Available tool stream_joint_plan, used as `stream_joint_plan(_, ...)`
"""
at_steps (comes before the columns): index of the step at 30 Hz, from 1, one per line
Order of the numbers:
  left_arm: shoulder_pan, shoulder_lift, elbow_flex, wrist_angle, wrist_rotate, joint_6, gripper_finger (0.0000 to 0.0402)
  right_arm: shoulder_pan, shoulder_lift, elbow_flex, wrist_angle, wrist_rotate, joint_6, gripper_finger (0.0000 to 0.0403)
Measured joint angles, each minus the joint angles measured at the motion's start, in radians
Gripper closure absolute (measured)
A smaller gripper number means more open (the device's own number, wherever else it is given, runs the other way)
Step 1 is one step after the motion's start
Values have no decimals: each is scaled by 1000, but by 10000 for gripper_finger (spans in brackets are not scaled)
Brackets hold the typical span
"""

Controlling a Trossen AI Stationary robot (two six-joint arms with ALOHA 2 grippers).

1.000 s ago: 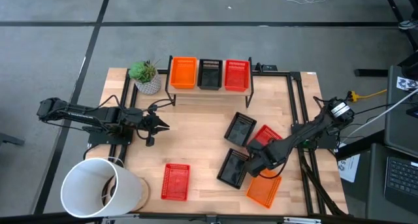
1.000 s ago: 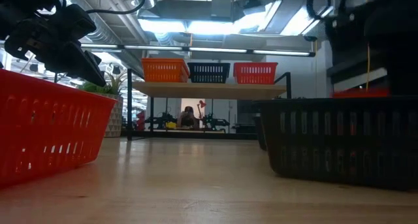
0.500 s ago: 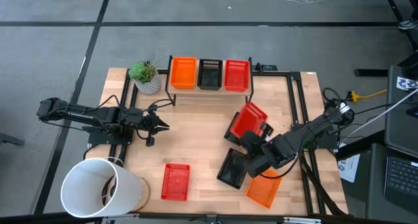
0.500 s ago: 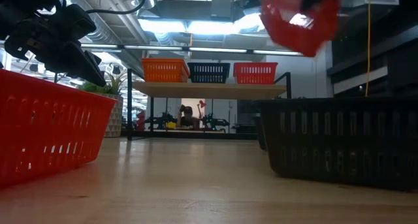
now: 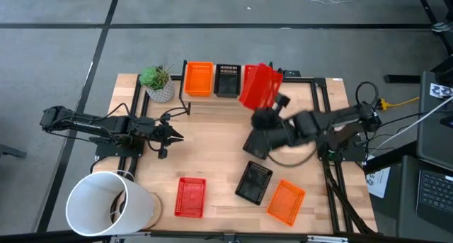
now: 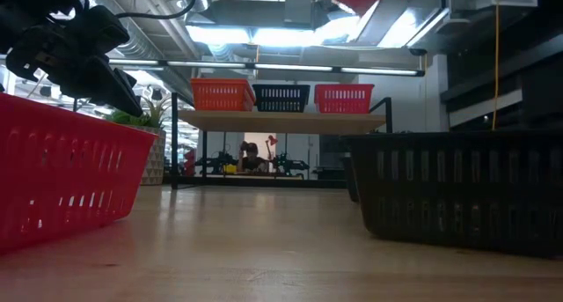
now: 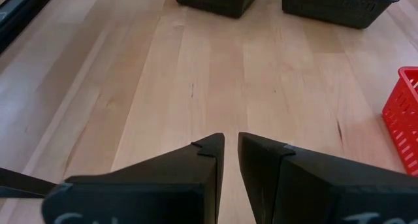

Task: Stack baskets on shelf by color
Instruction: Stack the right red bin on top of the red bin on the shelf

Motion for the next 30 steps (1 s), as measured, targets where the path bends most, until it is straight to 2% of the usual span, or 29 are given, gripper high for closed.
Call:
stream_joint_plan(7,0,0,0,0,0,8,364,-217,0,79,-3,-223,-205,403)
stream_joint_plan(14,0,0,0,0,-11,7,364,-387,-1,142,-39,-351,-401,403)
stream_joint_plan(20,0,0,0,1,-52,6,364,-523,10,141,-61,-634,-679,403)
stream_joint_plan(22,0,0,0,0,-61,6,364,-561,20,141,-51,-675,-700,403)
stream_joint_plan(25,0,0,0,0,-64,5,364,-615,27,141,-89,-682,-688,403)
stream_joint_plan(30,0,0,0,0,-70,7,364,-658,54,141,-135,-769,-644,403)
